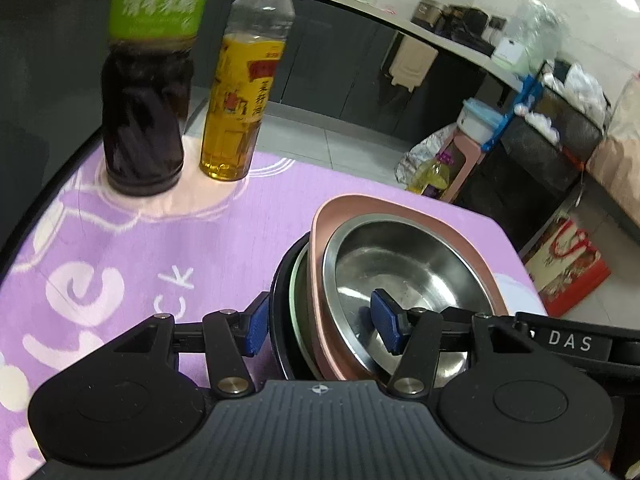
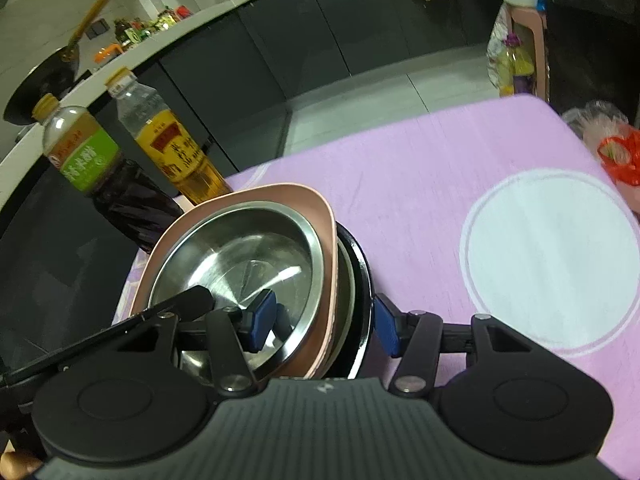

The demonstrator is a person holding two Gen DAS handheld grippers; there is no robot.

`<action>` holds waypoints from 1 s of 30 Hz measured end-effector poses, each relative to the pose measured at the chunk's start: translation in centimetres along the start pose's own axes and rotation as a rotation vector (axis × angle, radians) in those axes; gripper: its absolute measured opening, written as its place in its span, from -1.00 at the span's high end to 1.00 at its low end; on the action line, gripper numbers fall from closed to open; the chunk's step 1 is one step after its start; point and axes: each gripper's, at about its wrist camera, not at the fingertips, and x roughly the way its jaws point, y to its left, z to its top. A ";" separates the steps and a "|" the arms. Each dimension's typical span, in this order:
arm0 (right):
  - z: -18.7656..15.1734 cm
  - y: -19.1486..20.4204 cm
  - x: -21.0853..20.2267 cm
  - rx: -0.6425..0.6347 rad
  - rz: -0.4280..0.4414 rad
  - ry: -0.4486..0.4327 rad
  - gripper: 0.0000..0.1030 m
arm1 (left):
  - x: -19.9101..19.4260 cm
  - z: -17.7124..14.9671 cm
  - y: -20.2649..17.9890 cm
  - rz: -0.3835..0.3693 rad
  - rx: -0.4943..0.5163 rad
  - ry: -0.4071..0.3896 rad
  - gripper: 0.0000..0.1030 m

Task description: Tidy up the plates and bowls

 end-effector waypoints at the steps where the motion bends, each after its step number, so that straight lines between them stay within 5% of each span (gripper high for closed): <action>1: -0.1 -0.1 -0.1 0.005 0.002 -0.012 0.04 | 0.1 -0.1 0.2 -0.007 -0.010 0.004 -0.01; 6: -0.4 -0.1 -0.1 -0.012 0.000 -0.023 0.04 | 0.2 -0.1 1.4 -0.033 -0.065 0.028 -0.01; 20: -1.0 0.5 -3.3 -0.054 -0.021 -0.147 0.03 | -7.1 -1.8 -0.8 0.065 0.073 -0.210 0.00; 30: -4.2 3.5 -7.2 -0.201 -0.016 -0.246 0.01 | -11.0 -4.6 -2.8 0.132 0.205 -0.291 0.00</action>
